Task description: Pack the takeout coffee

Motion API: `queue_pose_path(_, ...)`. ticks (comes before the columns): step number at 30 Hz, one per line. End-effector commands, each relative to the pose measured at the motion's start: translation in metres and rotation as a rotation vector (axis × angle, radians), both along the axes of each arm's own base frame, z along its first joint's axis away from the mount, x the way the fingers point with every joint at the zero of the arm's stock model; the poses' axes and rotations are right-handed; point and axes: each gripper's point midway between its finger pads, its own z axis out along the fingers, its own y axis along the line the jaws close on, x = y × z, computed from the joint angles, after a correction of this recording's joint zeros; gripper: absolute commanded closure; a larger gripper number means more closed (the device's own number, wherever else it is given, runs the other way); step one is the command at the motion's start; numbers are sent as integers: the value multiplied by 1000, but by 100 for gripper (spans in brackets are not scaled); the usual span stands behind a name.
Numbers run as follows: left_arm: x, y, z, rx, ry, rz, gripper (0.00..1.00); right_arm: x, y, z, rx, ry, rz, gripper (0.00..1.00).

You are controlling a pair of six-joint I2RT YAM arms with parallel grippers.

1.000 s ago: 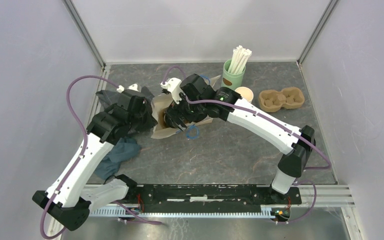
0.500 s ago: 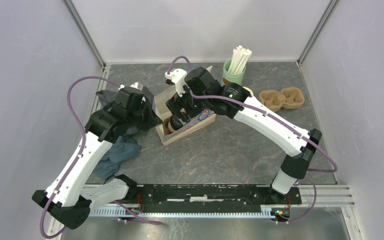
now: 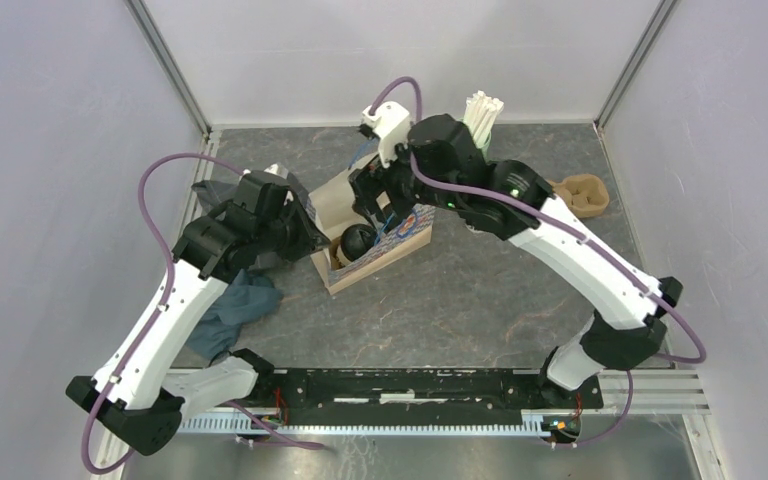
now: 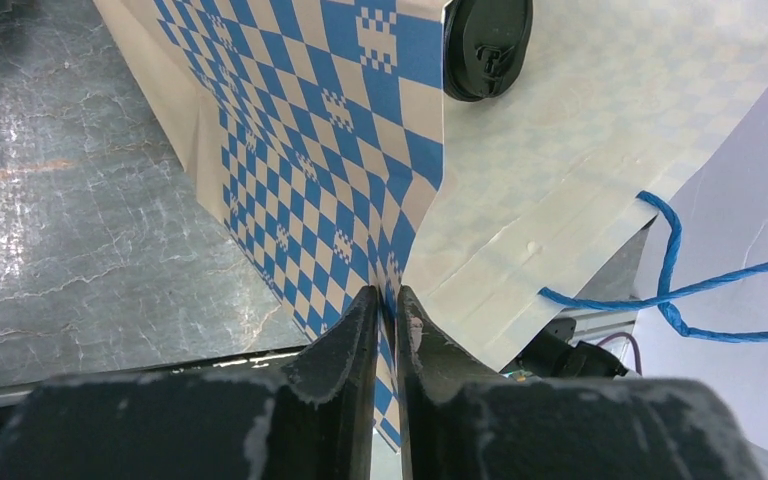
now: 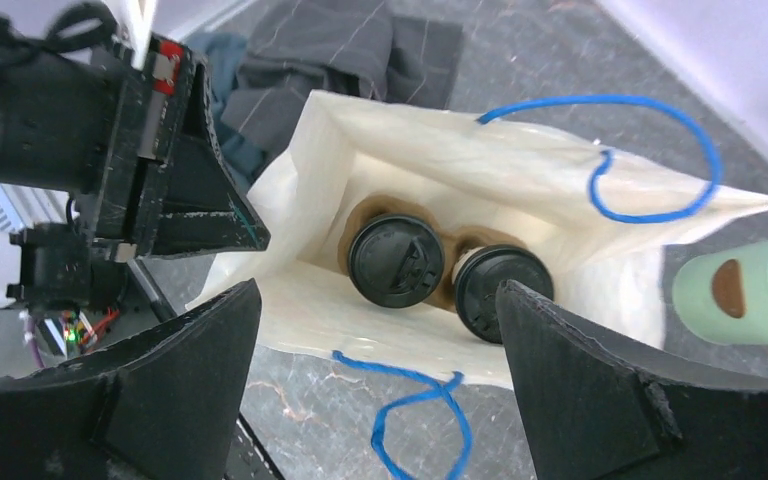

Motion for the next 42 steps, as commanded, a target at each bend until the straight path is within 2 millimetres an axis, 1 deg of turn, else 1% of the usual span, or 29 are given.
queue_pose_path(1, 9, -6, 26, -74, -60, 31, 82, 4, -33, 76, 178, -145, -116, 4)
queue_pose_path(2, 10, -8, 28, -81, -65, 27, 82, 5, -40, 79, 182, -156, -139, 4)
queue_pose_path(3, 11, -9, 32, -89, -74, 25, 83, 6, -49, 86, 195, -176, -166, 4)
queue_pose_path(6, 14, -11, 39, -100, -90, 25, 86, 8, -65, 94, 206, -211, -214, 2)
queue_pose_path(10, 20, -21, 45, -135, -96, 4, 90, 9, -79, 90, 192, -222, -250, 2)
queue_pose_path(13, 22, -25, 47, -156, -97, 1, 91, 9, -86, 85, 180, -221, -267, 2)
queue_pose_path(16, 21, -26, 43, -157, -85, 4, 90, 9, -92, 82, 175, -224, -284, 2)
queue_pose_path(20, 16, -22, 37, -149, -76, 12, 89, 13, -99, 75, 159, -215, -314, 2)
queue_pose_path(23, 12, -17, 34, -136, -71, 16, 80, 25, -109, 72, 150, -197, -378, 2)
queue_pose_path(26, 8, -12, 28, -110, -59, 22, 70, 49, -128, 74, 143, -198, -472, 2)
queue_pose_path(27, 6, -9, 25, -100, -55, 23, 68, 60, -135, 72, 142, -196, -506, 2)
queue_pose_path(30, 2, -4, 23, -84, -59, 28, 64, 95, -160, 63, 161, -161, -578, 2)
queue_pose_path(32, 0, 1, 27, -77, -72, 36, 59, 119, -175, 54, 200, -126, -612, 6)
queue_pose_path(34, -5, 6, 32, -61, -90, 34, 54, 143, -192, 47, 239, -118, -656, 12)
queue_pose_path(37, -10, 17, 44, -33, -141, 32, 48, 178, -203, 27, 287, -86, -670, 22)
queue_pose_path(39, -13, 21, 53, -33, -182, 19, 43, 198, -207, 11, 286, -78, -676, 24)
queue_pose_path(42, -15, 18, 73, -66, -272, -27, 38, 228, -218, -11, 279, -74, -718, 25)
